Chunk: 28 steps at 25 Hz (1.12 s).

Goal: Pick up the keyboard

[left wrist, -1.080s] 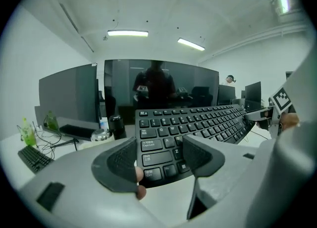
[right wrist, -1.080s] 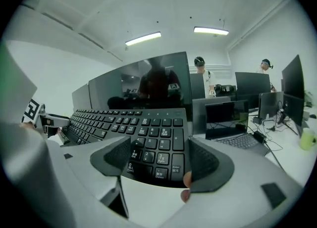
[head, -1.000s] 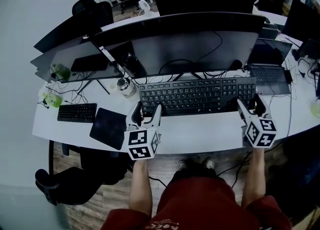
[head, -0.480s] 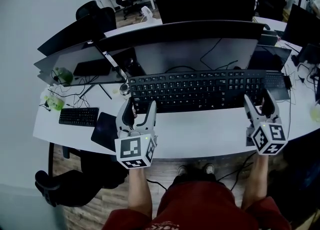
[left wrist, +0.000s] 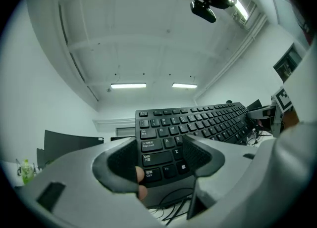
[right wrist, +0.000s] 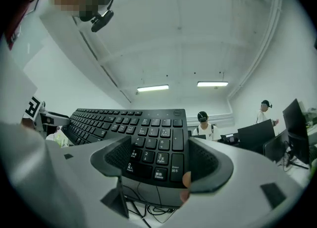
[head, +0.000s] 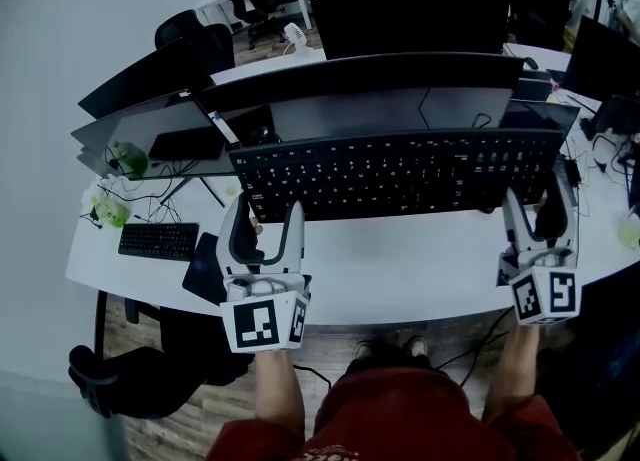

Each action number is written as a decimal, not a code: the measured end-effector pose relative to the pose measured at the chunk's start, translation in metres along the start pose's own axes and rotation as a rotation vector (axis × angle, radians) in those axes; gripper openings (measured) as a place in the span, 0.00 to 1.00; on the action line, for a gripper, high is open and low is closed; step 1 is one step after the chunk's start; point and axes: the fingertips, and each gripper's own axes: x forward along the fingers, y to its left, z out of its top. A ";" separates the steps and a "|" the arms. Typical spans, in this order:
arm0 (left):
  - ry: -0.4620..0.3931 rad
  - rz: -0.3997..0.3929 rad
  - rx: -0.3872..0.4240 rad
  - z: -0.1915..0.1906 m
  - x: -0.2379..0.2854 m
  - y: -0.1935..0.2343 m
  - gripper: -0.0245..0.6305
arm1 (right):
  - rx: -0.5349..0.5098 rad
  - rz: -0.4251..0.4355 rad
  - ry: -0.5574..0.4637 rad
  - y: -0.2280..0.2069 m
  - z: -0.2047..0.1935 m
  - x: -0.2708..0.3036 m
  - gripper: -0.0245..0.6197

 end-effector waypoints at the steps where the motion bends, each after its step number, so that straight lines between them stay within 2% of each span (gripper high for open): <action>1: -0.015 0.001 0.005 0.003 -0.001 -0.001 0.48 | -0.001 -0.001 -0.017 -0.001 0.003 -0.001 0.60; 28: -0.046 0.007 0.000 0.010 -0.003 0.001 0.48 | -0.014 -0.004 -0.049 0.001 0.012 -0.006 0.59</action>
